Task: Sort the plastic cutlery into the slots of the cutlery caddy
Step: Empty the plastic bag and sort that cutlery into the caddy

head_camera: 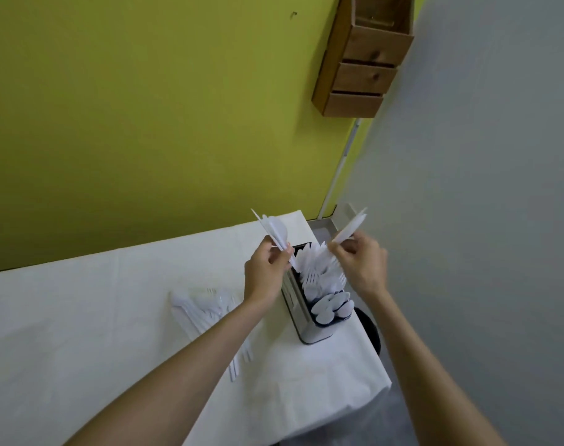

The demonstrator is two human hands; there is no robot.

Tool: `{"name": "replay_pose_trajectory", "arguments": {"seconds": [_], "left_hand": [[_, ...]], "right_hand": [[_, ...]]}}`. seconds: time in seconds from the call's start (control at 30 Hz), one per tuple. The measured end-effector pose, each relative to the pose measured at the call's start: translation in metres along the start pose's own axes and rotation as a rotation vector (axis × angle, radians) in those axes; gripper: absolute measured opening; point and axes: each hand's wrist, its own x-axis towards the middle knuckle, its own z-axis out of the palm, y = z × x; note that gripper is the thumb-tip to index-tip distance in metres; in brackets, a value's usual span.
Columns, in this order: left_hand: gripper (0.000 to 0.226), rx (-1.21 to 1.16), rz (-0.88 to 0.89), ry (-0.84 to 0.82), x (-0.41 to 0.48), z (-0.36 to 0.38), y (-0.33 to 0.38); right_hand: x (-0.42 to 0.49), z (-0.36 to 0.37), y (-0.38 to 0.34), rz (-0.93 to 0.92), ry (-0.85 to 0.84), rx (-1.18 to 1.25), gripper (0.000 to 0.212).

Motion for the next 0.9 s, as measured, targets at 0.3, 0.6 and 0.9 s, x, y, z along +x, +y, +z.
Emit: {"name": "replay_pose_trajectory", "arguments": {"seconds": [0.3, 0.6, 0.9], "left_hand": [[0.017, 0.575, 0.256, -0.134, 0.002, 0.026, -0.016], [0.014, 0.719, 0.275, -0.132, 0.008, 0.033, -0.031], [0.019, 0.708, 0.289, -0.088, 0.002, 0.033, -0.035]], "right_hand": [[0.008, 0.005, 0.024, -0.157, -0.227, -0.244, 0.035], [0.013, 0.006, 0.011, -0.188, -0.171, -0.029, 0.020], [0.016, 0.005, 0.014, -0.229, -0.367, -0.032, 0.024]]}}
